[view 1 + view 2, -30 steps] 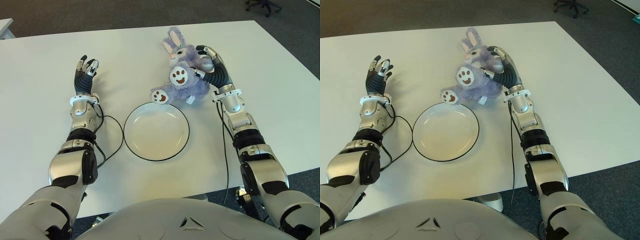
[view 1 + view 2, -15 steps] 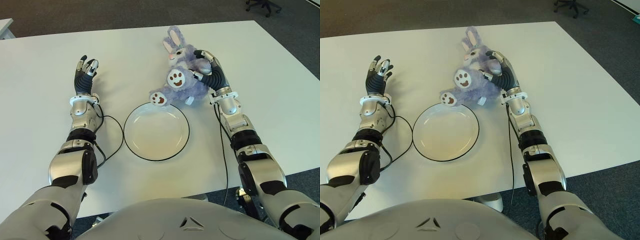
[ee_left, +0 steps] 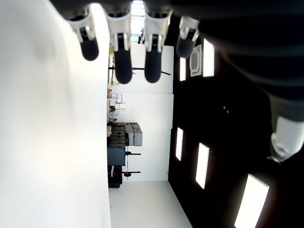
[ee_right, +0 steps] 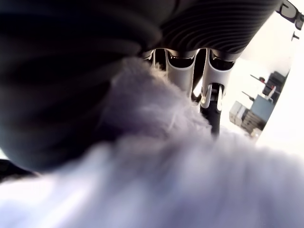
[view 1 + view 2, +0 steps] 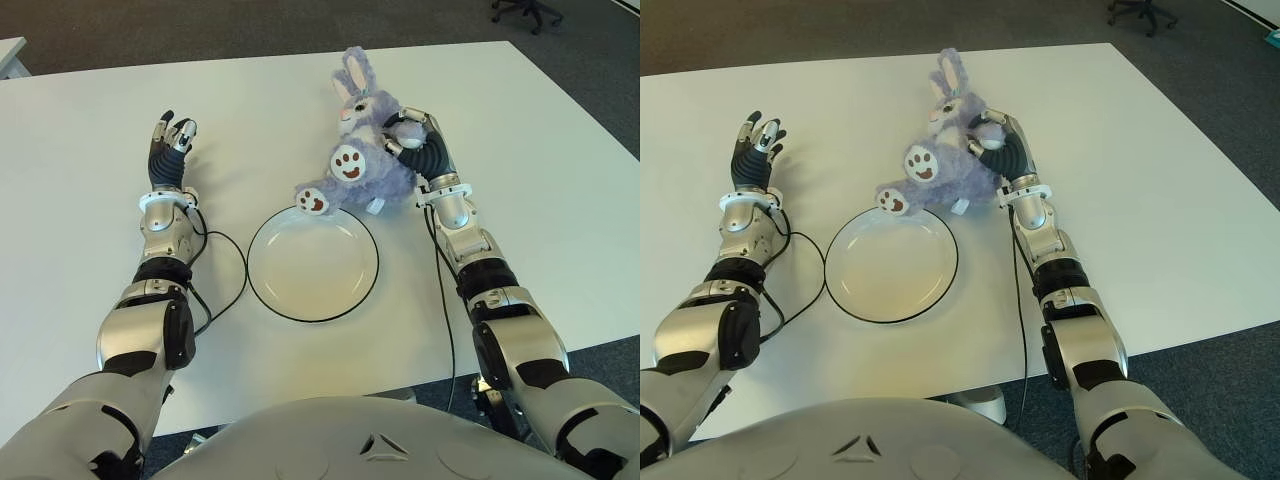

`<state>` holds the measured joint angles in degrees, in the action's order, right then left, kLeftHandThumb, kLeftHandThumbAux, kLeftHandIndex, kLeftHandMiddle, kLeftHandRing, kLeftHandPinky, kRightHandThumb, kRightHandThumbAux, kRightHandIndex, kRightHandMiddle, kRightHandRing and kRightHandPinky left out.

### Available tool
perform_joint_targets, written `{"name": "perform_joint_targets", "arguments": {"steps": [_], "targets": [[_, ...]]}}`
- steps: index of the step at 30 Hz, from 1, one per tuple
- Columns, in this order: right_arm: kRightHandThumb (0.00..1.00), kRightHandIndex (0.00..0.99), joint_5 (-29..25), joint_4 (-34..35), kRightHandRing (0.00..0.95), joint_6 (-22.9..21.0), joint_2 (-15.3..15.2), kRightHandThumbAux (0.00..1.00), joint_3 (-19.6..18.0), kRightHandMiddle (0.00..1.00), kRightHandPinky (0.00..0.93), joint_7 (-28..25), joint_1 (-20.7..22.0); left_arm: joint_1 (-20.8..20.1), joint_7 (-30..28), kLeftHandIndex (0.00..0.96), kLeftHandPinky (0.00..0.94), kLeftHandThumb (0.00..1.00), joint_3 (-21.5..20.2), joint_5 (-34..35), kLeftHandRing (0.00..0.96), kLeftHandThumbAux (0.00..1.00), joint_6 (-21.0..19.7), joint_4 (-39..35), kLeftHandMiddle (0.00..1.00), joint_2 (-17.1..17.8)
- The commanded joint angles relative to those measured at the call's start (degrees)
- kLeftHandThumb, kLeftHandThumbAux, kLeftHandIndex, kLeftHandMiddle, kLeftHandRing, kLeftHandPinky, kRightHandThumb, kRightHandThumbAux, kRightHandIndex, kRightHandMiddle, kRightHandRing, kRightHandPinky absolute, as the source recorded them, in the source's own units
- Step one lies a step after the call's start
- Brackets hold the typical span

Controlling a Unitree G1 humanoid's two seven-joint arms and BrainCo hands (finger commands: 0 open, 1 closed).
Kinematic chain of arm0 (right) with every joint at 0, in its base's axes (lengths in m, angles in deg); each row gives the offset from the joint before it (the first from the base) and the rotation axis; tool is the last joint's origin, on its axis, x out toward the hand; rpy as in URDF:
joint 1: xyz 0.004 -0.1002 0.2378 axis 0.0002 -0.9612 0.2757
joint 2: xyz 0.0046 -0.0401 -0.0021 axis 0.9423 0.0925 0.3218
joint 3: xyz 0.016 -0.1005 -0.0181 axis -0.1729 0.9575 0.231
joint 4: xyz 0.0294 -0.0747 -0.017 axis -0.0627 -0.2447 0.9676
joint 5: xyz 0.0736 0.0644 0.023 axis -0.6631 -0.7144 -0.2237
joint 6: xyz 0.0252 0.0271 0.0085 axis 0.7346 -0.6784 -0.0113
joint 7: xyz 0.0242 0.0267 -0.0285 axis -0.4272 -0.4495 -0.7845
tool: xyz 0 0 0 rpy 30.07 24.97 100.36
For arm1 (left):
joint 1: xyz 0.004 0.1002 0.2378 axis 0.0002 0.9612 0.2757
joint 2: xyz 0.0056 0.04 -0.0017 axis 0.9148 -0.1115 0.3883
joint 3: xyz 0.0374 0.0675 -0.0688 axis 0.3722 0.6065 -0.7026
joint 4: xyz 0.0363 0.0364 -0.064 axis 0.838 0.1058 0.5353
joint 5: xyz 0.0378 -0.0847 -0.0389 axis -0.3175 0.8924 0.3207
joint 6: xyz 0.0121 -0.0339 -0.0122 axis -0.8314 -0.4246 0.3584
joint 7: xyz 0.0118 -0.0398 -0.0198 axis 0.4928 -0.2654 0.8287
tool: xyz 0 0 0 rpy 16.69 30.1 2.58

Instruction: Put the doll into the plate.

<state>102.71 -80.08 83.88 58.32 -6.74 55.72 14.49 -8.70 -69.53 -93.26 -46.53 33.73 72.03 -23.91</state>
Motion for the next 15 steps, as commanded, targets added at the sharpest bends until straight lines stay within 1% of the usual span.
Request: {"name": "perform_joint_targets", "arguments": {"steps": [1,2,7,11,12,13,14,15], "targets": [[0.691,0.418,-0.35,-1.79,0.586,1.23,0.87,0.719,0.63,0.536,0.629,-1.00,-0.21,4.66,0.10,0.061,0.076,0.000,0.35,-0.18,0.174,0.481,-2.40,2.79,0.185,-1.59],[0.693,0.419,-0.54,-2.04,0.599,1.57,0.92,0.718,0.60,0.552,0.632,-1.12,-0.14,4.66,0.11,0.064,0.085,0.000,0.35,-0.19,0.176,0.483,-2.39,2.82,0.186,-1.57],[0.696,0.422,-1.31,-3.08,0.612,3.12,1.00,0.717,0.38,0.570,0.631,-1.60,0.06,4.74,0.28,0.067,0.082,0.000,0.39,-0.26,0.180,0.485,-2.16,2.79,0.191,-1.68],[0.698,0.422,-1.58,-3.55,0.625,3.50,1.06,0.717,0.33,0.584,0.654,-1.95,0.25,4.71,0.27,0.068,0.079,0.000,0.35,-0.22,0.180,0.485,-2.11,2.84,0.191,-1.69],[0.698,0.424,-1.56,-3.58,0.662,3.54,1.06,0.717,0.32,0.617,0.707,-1.99,0.27,4.70,0.26,0.069,0.089,0.000,0.33,-0.19,0.182,0.485,-2.11,2.85,0.192,-1.69],[0.698,0.425,-1.42,-3.48,0.668,3.49,0.99,0.716,0.33,0.622,0.716,-1.95,0.21,4.74,0.27,0.069,0.090,0.000,0.31,-0.16,0.182,0.485,-2.09,2.82,0.192,-1.73],[0.699,0.427,-1.32,-3.42,0.717,3.46,0.94,0.716,0.33,0.669,0.763,-1.92,0.17,4.77,0.28,0.070,0.089,0.000,0.30,-0.14,0.183,0.484,-2.07,2.79,0.193,-1.76],[0.699,0.428,-1.15,-3.35,0.730,3.34,0.88,0.716,0.36,0.681,0.775,-1.84,0.15,4.79,0.30,0.070,0.088,0.000,0.29,-0.13,0.183,0.483,-2.05,2.78,0.193,-1.78]]}}
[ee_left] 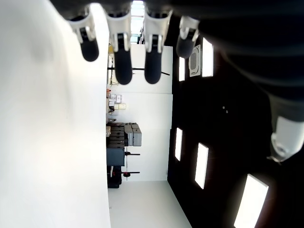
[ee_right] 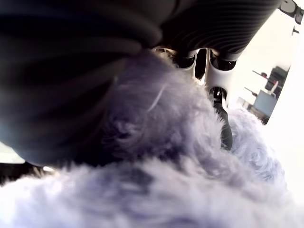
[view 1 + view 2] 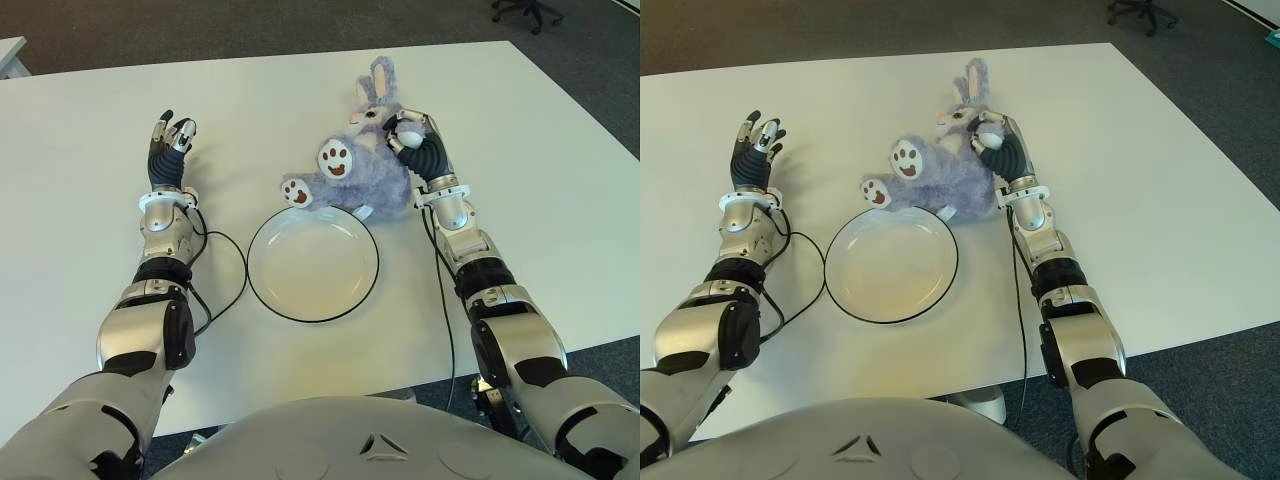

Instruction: Put the doll into the plate.

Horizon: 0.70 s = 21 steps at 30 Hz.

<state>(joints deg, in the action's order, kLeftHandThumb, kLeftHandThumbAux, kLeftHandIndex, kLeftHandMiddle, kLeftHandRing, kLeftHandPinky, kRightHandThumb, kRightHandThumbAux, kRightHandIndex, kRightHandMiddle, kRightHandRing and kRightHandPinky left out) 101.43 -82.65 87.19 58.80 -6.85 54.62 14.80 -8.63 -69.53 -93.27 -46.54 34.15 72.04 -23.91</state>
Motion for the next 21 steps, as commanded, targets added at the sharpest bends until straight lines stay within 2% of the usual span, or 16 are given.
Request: {"name": "perform_joint_targets", "arguments": {"steps": [1,9,14,21], "targets": [[0.699,0.429,0.36,-0.69,0.750,-0.17,0.34,0.715,0.51,0.703,0.793,-0.56,-0.17,4.72,0.30,0.070,0.087,0.000,0.29,-0.11,0.183,0.482,-2.47,2.76,0.192,-1.80],[0.703,0.439,0.21,-0.01,0.841,-1.46,0.89,0.713,-0.31,0.822,0.848,1.12,-0.40,4.81,0.40,0.067,0.090,0.000,0.27,-0.07,0.182,0.477,-2.51,2.62,0.189,-1.89],[0.701,0.439,-0.86,0.44,0.864,-2.92,1.93,0.714,-1.58,0.849,0.842,2.43,-0.63,4.85,0.43,0.062,0.097,0.000,0.24,-0.03,0.180,0.471,-2.48,2.57,0.184,-1.93],[0.703,0.439,0.24,0.77,0.866,-3.72,2.51,0.714,-2.10,0.855,0.840,5.49,-0.85,4.92,0.41,0.058,0.095,0.000,0.31,-0.11,0.179,0.468,-2.39,2.60,0.184,-1.95]]}}
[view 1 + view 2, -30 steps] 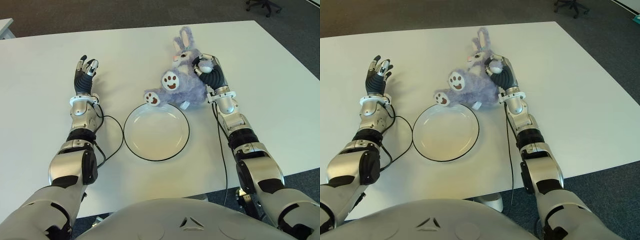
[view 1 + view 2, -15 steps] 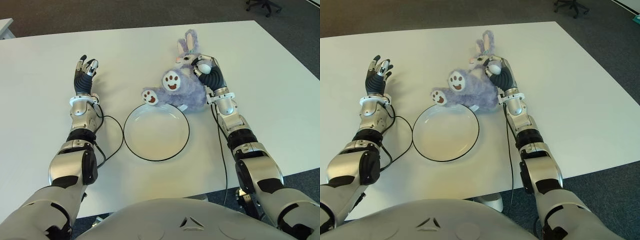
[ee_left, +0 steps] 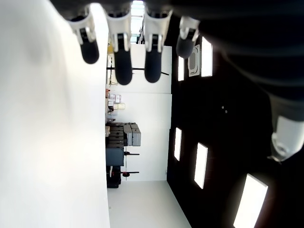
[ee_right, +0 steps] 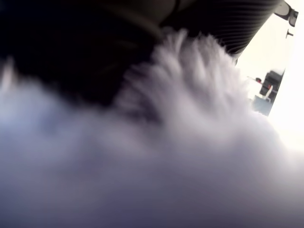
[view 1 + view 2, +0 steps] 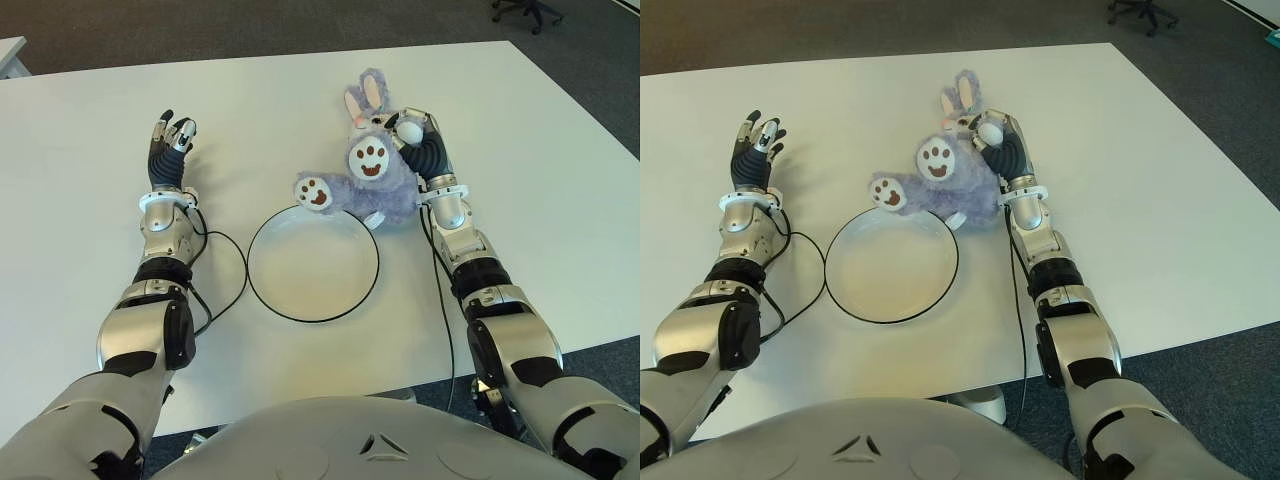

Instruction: Put the doll into the plate.

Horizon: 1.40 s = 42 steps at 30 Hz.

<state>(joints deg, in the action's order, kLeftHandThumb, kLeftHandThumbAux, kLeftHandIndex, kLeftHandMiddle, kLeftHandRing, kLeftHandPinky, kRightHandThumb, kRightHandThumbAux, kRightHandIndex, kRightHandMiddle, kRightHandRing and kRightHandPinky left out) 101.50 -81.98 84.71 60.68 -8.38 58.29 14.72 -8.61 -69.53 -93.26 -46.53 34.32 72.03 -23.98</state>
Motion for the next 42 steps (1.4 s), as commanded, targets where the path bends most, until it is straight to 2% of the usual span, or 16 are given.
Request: {"name": "perform_joint_targets", "arguments": {"steps": [1,12,29,42], "targets": [[0.703,0.439,0.42,-0.02,0.866,-1.17,0.70,0.714,-0.64,0.855,0.840,2.62,-0.71,4.89,0.41,0.058,0.096,0.000,0.31,-0.13,0.179,0.468,-2.57,2.63,0.184,-1.87],[0.709,0.440,0.10,-1.63,0.866,0.26,1.37,0.713,-1.34,0.857,0.839,6.35,-0.19,4.98,0.55,0.052,0.096,0.000,0.25,-0.03,0.185,0.472,-2.83,2.36,0.191,-1.95],[0.707,0.440,-0.05,-2.60,0.870,1.26,1.44,0.714,-1.77,0.861,0.844,7.59,0.15,5.01,0.64,0.060,0.119,0.000,0.37,-0.17,0.189,0.479,-3.03,2.19,0.192,-1.91],[0.708,0.440,-0.61,-5.27,0.870,4.68,1.23,0.713,-2.42,0.859,0.849,9.03,1.69,4.81,0.96,0.059,0.107,0.000,0.36,-0.19,0.194,0.485,-3.36,2.20,0.198,-1.96]]}}
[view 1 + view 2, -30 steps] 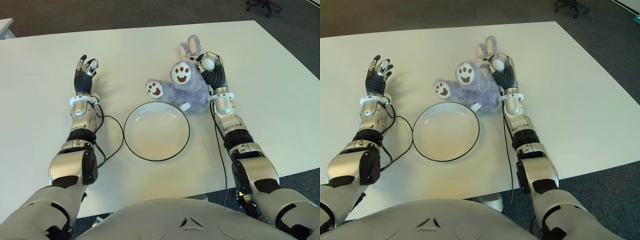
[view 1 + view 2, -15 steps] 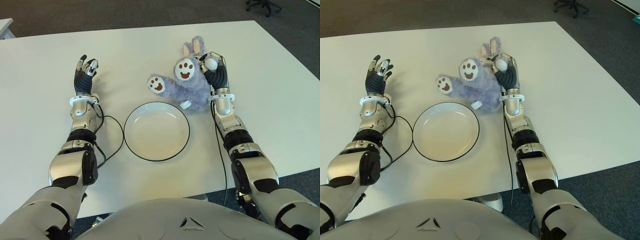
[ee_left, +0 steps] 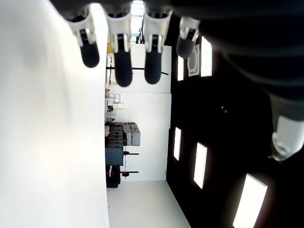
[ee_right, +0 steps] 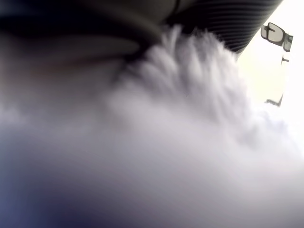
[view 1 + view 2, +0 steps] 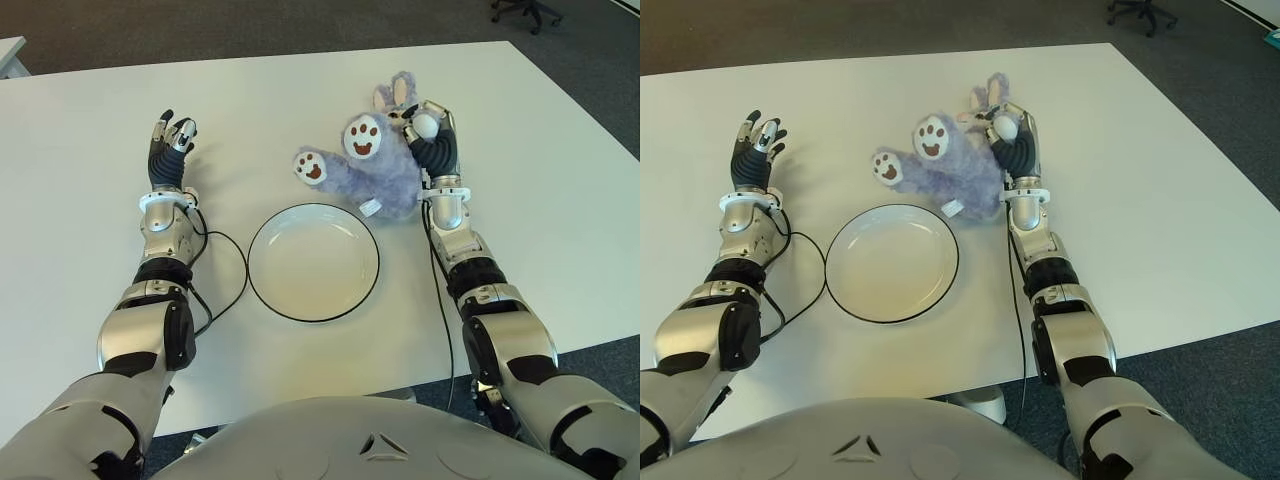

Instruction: Put the doll into the plate.

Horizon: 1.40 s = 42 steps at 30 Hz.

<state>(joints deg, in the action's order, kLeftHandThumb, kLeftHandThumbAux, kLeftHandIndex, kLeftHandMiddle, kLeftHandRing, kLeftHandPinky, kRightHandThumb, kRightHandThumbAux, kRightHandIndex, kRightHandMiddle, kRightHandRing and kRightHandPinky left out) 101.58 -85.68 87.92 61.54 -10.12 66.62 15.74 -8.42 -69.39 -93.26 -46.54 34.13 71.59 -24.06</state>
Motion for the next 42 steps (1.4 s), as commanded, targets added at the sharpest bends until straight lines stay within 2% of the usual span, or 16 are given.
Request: {"name": "perform_joint_targets", "arguments": {"steps": [1,11,22,30,42], "targets": [[0.708,0.440,-0.70,-1.70,0.870,1.60,0.35,0.713,-0.74,0.859,0.850,0.76,0.83,4.60,0.81,0.059,0.106,0.000,0.37,-0.19,0.194,0.485,-3.19,2.65,0.198,-1.88],[0.708,0.440,-0.48,0.97,0.858,1.75,0.16,0.713,-1.05,0.849,0.840,0.78,0.83,4.52,0.41,0.059,0.093,0.000,0.33,-0.10,0.184,0.479,-3.11,2.90,0.195,-1.77],[0.709,0.441,-1.66,4.92,0.833,-2.17,0.90,0.712,-2.56,0.822,0.821,0.20,-0.20,4.30,0.44,0.062,0.075,0.000,0.49,-0.35,0.182,0.475,-3.11,3.33,0.197,-1.66],[0.708,0.441,0.08,6.59,0.837,-2.40,0.80,0.712,-2.88,0.823,0.834,2.75,-0.26,4.05,0.29,0.068,0.091,0.000,0.40,-0.18,0.184,0.480,-3.63,3.62,0.198,-1.65],[0.708,0.441,-0.57,11.86,0.841,-4.49,0.59,0.712,-3.46,0.832,0.830,2.48,-1.07,3.74,0.38,0.068,0.089,0.000,0.16,0.06,0.189,0.481,-3.77,3.94,0.203,-1.79]]}}
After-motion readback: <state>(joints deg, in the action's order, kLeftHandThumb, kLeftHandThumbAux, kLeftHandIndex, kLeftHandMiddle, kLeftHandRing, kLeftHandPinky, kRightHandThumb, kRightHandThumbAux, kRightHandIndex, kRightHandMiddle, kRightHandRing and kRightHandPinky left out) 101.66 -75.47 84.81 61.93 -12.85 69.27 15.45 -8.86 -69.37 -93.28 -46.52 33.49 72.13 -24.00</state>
